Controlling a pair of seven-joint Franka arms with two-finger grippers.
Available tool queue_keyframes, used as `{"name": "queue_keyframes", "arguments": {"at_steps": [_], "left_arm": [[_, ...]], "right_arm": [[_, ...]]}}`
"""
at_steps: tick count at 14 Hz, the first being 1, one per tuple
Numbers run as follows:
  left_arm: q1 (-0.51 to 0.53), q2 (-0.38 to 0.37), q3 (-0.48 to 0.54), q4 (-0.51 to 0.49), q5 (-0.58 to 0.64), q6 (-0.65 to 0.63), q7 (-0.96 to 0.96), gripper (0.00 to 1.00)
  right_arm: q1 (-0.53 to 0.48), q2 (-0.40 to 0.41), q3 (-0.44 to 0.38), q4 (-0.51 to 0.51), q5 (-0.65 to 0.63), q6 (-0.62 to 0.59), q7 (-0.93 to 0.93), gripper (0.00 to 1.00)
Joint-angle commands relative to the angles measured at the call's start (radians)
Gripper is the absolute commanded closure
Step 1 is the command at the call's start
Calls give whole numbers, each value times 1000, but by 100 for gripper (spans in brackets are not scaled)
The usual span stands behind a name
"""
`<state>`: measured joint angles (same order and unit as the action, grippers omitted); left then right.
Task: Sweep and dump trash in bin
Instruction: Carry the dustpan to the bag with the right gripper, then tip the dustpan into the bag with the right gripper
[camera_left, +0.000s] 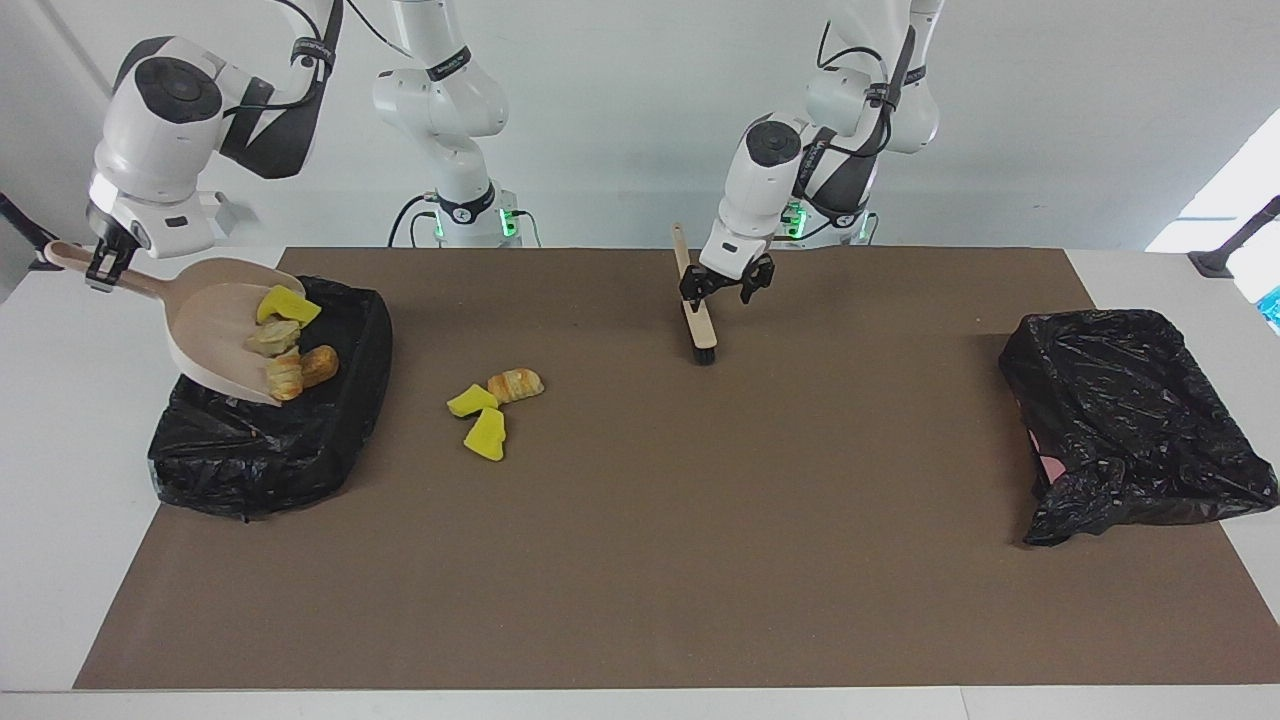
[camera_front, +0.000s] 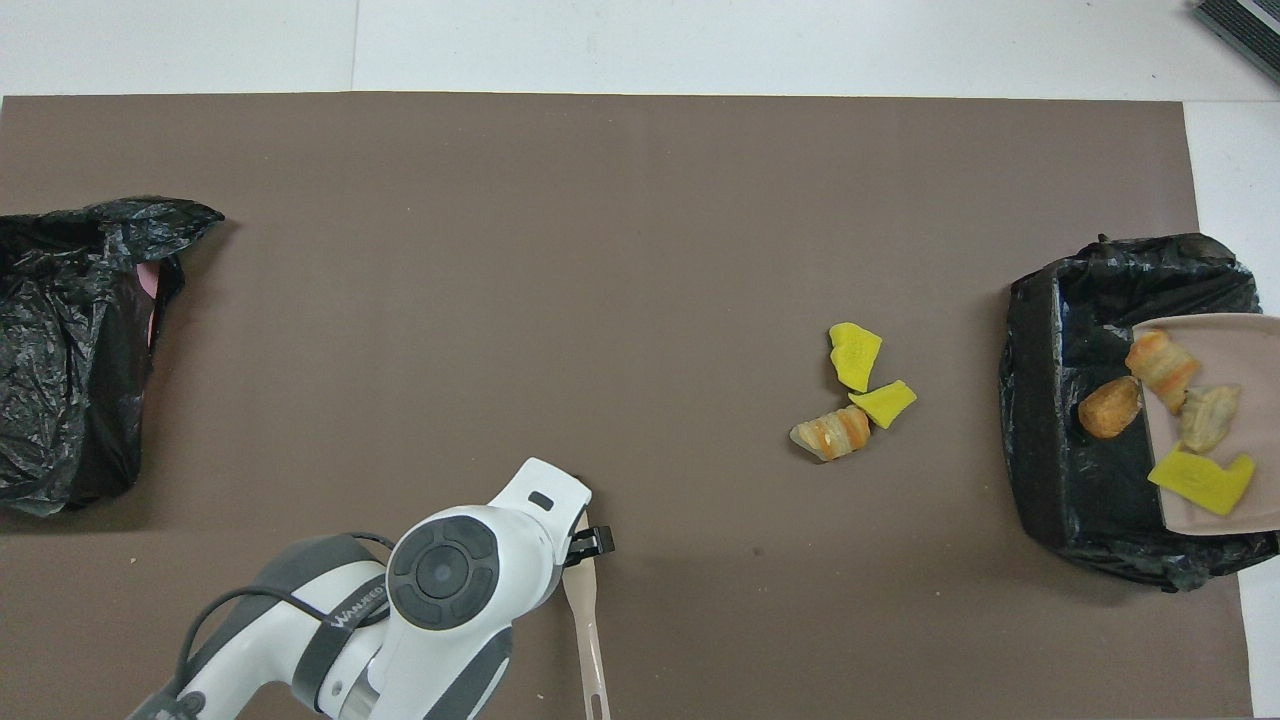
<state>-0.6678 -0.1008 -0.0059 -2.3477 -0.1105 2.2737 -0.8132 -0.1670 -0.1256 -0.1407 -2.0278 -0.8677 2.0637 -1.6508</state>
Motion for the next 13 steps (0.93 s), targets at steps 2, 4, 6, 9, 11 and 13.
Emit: {"name": "queue_keyframes", "arguments": {"at_steps": [2,4,6,9,11,13], "left_arm": [[114,52,-8,109,26,-33,121,0],[196,61,-8,152,26,-52,266,0],[267,62,-8,208,26,-106,375,0],[352,79,-6,303,28,-141,449,0],[405,102,-6,401,43,-230,532,0],[462,115,-8,473,41,-321,653,0]], "right_arm": [[30,-26,4,-28,-83,16,-26,100],[34,-41,4,-26,-149,4,-3,100],[30,-72,3,-26,-162,-11,-15,100],[32,-121,4,-20,-156,-39,-11,100],[37,-126,6,3,-140,-69,55,100],[43,-124,22,20,-88,-129,167,100]]}}
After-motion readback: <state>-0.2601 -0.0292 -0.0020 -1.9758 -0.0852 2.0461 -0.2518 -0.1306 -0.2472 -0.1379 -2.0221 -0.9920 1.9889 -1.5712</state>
